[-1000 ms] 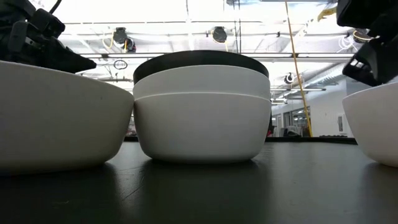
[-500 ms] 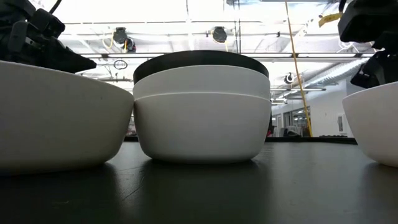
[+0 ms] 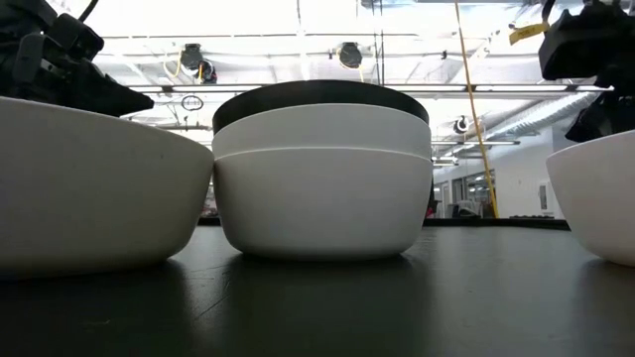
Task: Nest bowls inside each other
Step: Stack the white bowl on the black bowl
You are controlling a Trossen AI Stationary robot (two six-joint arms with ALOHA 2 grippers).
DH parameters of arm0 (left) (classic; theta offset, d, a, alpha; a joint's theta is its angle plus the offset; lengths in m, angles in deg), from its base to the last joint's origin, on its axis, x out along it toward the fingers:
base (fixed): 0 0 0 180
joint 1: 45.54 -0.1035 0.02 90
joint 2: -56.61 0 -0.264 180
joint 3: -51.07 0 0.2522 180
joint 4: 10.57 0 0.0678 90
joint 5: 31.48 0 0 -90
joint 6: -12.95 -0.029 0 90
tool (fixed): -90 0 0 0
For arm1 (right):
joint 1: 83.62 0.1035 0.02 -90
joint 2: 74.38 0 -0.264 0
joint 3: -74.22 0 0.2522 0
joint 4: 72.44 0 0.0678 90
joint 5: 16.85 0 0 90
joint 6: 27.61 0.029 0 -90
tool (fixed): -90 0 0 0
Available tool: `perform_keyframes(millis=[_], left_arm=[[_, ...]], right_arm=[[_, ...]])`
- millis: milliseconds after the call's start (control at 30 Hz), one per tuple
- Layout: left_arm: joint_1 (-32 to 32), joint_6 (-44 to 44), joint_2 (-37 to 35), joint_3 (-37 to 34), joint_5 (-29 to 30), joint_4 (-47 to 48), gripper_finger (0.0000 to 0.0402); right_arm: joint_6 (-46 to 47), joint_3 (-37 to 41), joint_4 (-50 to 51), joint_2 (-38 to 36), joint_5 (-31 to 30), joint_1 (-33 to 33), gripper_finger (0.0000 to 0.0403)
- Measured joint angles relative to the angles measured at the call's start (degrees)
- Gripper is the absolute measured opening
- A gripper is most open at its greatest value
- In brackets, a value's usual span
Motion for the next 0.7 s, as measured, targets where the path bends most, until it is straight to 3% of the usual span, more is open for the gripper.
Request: perform_keyframes(millis=[433,700], left_arm=[[0.0,-0.21,-0.02,0.0,0.02,0.0,0.006],[0.01,-0.39,-0.02,0.0,0.04,0.05,0.006]], right_arm=[[4.93,0.02,1.3,0.41,2.47,0.0,0.0141],[7.96,0.02,-0.58,4.95,6.28,-0.42,0.0141]])
